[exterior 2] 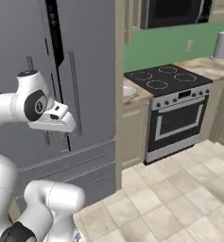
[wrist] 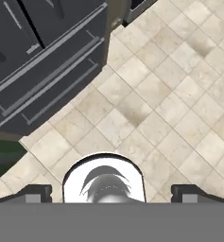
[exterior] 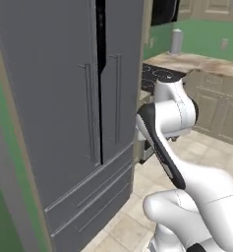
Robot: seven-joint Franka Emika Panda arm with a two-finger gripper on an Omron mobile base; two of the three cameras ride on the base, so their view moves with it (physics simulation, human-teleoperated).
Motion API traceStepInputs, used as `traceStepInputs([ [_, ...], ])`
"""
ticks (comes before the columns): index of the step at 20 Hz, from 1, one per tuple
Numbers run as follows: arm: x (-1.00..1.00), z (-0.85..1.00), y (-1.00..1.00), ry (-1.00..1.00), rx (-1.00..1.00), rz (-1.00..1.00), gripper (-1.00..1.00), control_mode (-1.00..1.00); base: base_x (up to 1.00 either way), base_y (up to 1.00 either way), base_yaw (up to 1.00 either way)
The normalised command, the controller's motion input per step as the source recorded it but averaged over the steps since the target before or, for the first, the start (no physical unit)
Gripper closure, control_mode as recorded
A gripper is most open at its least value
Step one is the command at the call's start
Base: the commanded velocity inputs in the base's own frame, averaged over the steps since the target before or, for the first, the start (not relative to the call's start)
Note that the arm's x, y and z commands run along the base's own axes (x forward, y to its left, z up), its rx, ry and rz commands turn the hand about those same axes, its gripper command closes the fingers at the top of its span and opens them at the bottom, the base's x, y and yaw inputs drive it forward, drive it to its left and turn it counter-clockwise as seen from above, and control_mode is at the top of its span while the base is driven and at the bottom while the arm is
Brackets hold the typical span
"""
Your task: Move the hot dog bun to the plate on the dining table and place the condiment next to that plate. Then navigate to the fridge and take the sausage and place it on the plate as well.
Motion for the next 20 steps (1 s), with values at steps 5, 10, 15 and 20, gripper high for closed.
traceStepInputs([
  [5,0.0,0.0,0.0,0.0,0.0,0.0,-1.0,1.0,0.2,-0.32,0.63],
  [10,0.0,0.0,0.0,0.0,0.0,0.0,-1.0,1.0,0.04,-0.54,0.53],
  [15,0.0,0.0,0.0,0.0,0.0,0.0,-1.0,1.0,0.0,-0.65,0.41],
  [20,0.0,0.0,0.0,0.0,0.0,0.0,-1.0,1.0,0.01,-0.57,0.43],
])
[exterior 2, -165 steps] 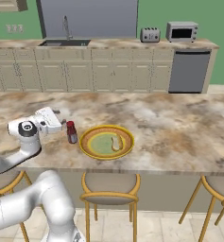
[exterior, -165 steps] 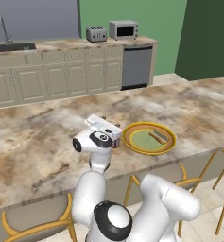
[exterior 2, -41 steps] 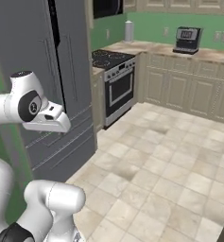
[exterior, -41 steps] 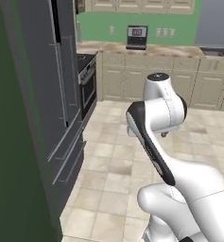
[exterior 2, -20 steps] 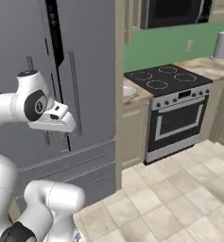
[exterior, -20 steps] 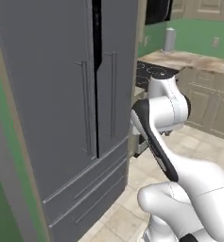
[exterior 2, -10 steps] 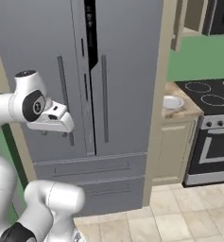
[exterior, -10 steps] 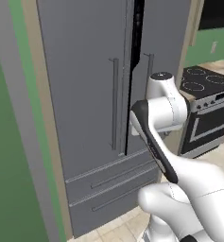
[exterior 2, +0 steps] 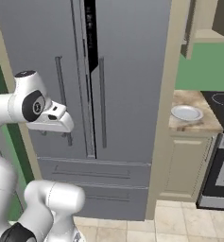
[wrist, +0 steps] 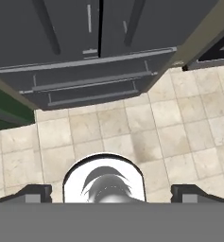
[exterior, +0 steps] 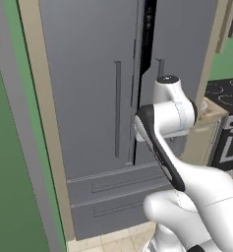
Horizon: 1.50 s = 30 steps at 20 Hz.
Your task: Move the hot dog bun to the plate on the dining table and place the condiment next to that plate. Then navigate to the fridge and take the sausage and place it on the plate as well.
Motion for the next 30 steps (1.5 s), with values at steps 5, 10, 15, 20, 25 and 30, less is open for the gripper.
traceStepInputs([
  [5,0.0,0.0,0.0,0.0,0.0,0.0,-1.0,1.0,0.1,-0.54,0.38],
  [10,0.0,0.0,0.0,0.0,0.0,0.0,-1.0,1.0,0.23,-0.44,0.13],
  [15,0.0,0.0,0.0,0.0,0.0,0.0,-1.0,1.0,0.2,0.05,-0.1],
  [20,0.0,0.0,0.0,0.0,0.0,0.0,-1.0,1.0,0.28,0.19,-0.24],
  [25,0.0,0.0,0.0,0.0,0.0,0.0,-1.0,1.0,0.43,0.31,-0.22],
  [30,0.05,0.0,0.0,0.02,0.01,-0.01,-1.0,-1.0,0.38,0.19,-0.09],
])
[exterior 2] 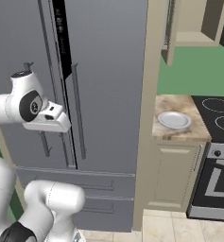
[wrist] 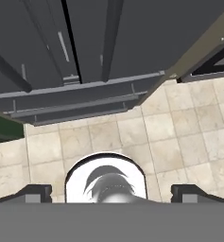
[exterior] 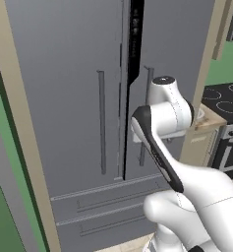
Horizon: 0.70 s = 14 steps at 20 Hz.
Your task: Move the hot dog bun to the plate on the dining table and place the condiment next to that plate. Then navigate to the fridge and take the sausage and place it on the plate as well.
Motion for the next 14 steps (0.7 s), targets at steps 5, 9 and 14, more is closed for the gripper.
traceStepInputs([
  [5,0.28,0.0,-0.23,-0.13,0.07,0.03,-1.0,-1.0,0.0,0.0,0.0],
  [9,0.67,0.0,-0.46,-0.39,0.13,0.16,-1.0,-1.0,0.0,0.0,0.0],
  [14,0.89,0.0,-0.1,-0.24,0.08,0.12,-1.0,-1.0,0.0,0.0,0.0],
])
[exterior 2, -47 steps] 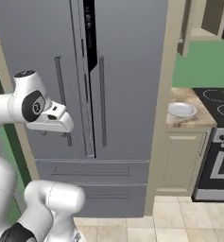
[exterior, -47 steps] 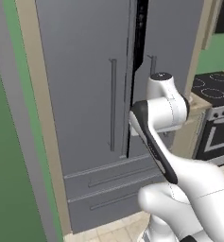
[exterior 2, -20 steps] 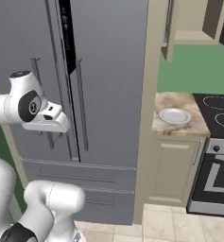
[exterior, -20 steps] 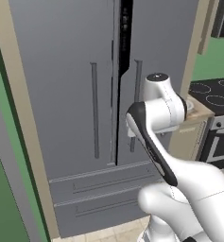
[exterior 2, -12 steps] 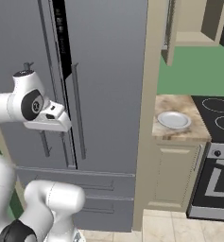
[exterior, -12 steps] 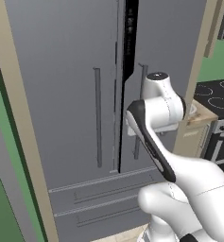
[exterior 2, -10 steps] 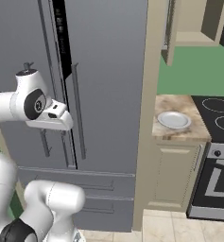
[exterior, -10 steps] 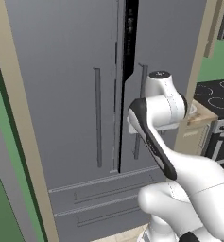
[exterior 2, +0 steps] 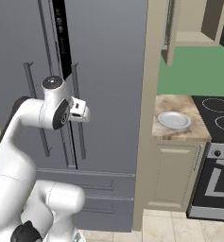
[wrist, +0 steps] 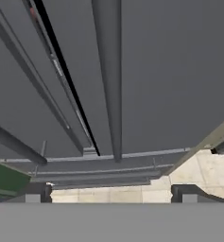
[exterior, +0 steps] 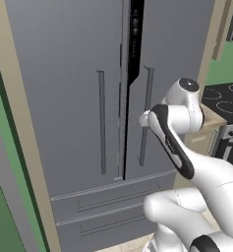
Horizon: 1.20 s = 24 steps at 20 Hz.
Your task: Move the hot dog bun to the plate on the dining table and place the condiment next to that plate. Then navigate to the fridge and take the sausage and place it on the plate as well.
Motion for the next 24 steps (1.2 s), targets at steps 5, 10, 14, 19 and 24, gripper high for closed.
traceStepInputs([
  [5,1.0,0.0,0.03,0.0,0.02,0.0,-1.0,-1.0,0.0,0.0,0.0],
  [10,0.86,-0.02,0.15,-0.06,0.0,0.0,-1.0,-1.0,0.0,0.0,0.0],
  [14,0.46,-0.11,0.12,-0.2,0.0,0.0,-1.0,-1.0,0.0,0.0,0.0],
  [19,0.24,-0.26,0.02,-0.27,0.0,0.0,-1.0,-1.0,0.0,0.0,0.0],
  [24,0.01,-0.52,0.0,-0.44,-0.01,0.0,-1.0,-1.0,0.0,0.0,0.0],
])
